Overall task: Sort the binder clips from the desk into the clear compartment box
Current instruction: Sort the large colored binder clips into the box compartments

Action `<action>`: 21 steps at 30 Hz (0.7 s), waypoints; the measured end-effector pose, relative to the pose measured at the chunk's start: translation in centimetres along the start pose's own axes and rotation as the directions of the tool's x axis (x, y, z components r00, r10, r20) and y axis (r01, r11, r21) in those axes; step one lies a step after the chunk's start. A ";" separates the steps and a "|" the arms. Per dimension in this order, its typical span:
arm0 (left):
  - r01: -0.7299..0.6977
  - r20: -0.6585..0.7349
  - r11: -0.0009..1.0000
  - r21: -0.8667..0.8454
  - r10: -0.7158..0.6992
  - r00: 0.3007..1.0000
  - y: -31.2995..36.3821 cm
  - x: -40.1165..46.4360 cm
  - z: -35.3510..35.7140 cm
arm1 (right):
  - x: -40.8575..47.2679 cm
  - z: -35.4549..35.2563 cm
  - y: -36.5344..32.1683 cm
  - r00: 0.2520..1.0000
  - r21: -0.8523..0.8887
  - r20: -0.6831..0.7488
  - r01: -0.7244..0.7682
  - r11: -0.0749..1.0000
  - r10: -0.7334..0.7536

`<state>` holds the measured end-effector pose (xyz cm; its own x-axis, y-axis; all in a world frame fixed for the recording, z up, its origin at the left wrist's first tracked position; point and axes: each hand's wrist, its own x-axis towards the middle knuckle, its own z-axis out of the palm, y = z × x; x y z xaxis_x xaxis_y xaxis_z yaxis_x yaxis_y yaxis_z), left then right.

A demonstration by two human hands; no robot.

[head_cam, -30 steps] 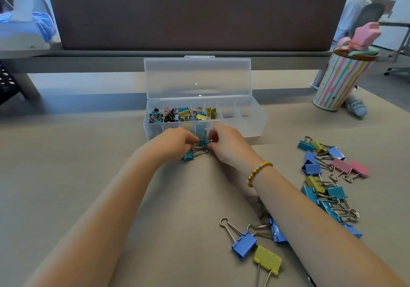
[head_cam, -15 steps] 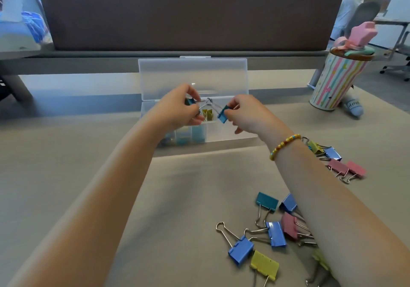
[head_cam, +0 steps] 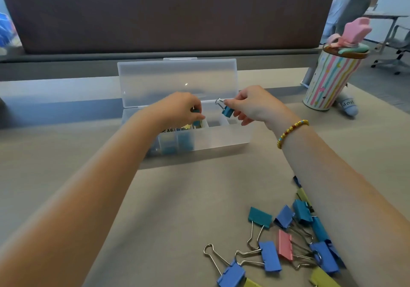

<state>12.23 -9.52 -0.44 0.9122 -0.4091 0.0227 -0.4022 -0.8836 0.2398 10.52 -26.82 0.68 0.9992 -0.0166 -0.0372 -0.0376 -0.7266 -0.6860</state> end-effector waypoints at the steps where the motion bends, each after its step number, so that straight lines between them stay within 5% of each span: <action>1: 0.000 0.048 1.000 0.003 0.000 0.999 -0.1 0.2 0.0 | 0.2 0.2 0.0 1.000 0.006 0.006 -0.001 1.000 0.001; 8: 0.028 0.193 0.999 -0.018 -0.024 0.981 -0.6 1.1 0.1 | 0.9 0.9 -0.2 0.999 0.032 0.047 0.011 0.999 -0.012; 21: 0.081 0.215 0.990 0.114 -0.104 0.971 0.4 1.8 0.5 | 2.9 3.2 -2.3 0.979 -0.298 0.198 0.099 0.949 -0.040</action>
<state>13.65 -10.71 -0.78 0.9108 -0.3546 -0.2113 -0.3337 -0.9339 0.1287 13.46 -23.02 -0.19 0.9769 0.1490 -0.1530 0.0680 -0.8962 -0.4383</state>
